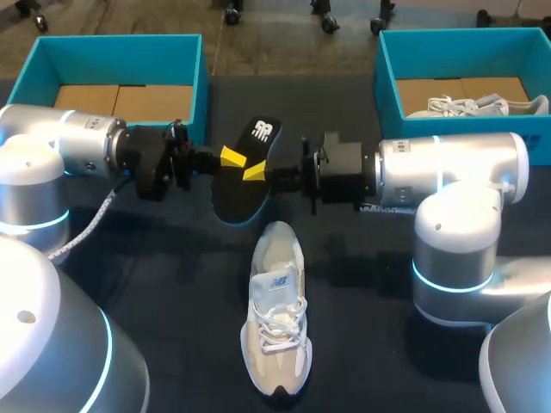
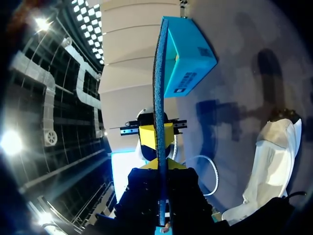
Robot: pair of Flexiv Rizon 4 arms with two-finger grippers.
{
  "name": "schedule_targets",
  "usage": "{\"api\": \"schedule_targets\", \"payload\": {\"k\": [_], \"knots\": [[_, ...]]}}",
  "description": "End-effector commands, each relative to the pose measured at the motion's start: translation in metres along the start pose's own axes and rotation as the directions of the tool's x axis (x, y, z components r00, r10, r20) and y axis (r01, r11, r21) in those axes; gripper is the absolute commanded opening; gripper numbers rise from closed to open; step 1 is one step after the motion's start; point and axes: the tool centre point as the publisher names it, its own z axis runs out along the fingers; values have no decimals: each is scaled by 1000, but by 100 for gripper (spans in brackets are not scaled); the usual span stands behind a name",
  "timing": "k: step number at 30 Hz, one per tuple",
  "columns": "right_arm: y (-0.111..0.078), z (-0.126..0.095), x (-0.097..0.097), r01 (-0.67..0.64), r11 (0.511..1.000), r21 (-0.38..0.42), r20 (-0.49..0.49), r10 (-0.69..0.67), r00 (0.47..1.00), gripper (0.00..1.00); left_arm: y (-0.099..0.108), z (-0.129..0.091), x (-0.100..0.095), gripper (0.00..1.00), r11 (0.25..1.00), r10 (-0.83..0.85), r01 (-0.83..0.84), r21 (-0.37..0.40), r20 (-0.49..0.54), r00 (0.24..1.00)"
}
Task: Take the shoe out of the shoebox, open the shoe tongue, remove and reinsert the insole, then place the shoe into the shoebox
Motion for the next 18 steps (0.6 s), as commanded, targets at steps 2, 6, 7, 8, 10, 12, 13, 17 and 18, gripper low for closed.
{"api": "schedule_targets", "payload": {"k": [2, 6, 7, 8, 10, 12, 13, 17, 18], "knots": [[-3, 1, 2, 19, 1000, -15, 21, -18, 1000, 0, -2, -2, -2, 74, 999, -19, 17, -32, -34, 999], [-2, -9, -3, 51, 998, -19, 31, -51, 998, 0, -8, -12, -6, 100, 997, -70, 67, -49, -70, 995], [-2, -12, -3, 60, 998, -22, 31, -60, 998, 0, -10, -15, -7, 100, 996, -77, 72, -51, -85, 993], [-2, -13, -3, 64, 998, -28, 38, -63, 997, 0, -11, -17, -7, 100, 995, -90, 85, -54, -100, 991], [-2, -19, -3, 97, 994, -40, 55, -95, 994, 0, -15, -23, -9, 100, 988, -147, 138, -67, -147, 978], [-1, -25, -2, 134, 990, -52, 77, -130, 989, 0, -16, -28, -10, 100, 972, -229, 214, -93, -197, 953], [-1, -26, -2, 138, 989, -52, 80, -134, 988, 0, -17, -29, -10, 100, 970, -238, 223, -92, -209, 949], [2, -33, 2, 215, 973, -83, 122, -204, 971, 0, -20, -32, -9, 100, 963, -269, 249, -107, -264, 926], [2, -33, 2, 215, 973, -83, 122, -204, 971, 0, -20, -32, -9, 100, 963, -269, 249, -107, -264, 926]]}}
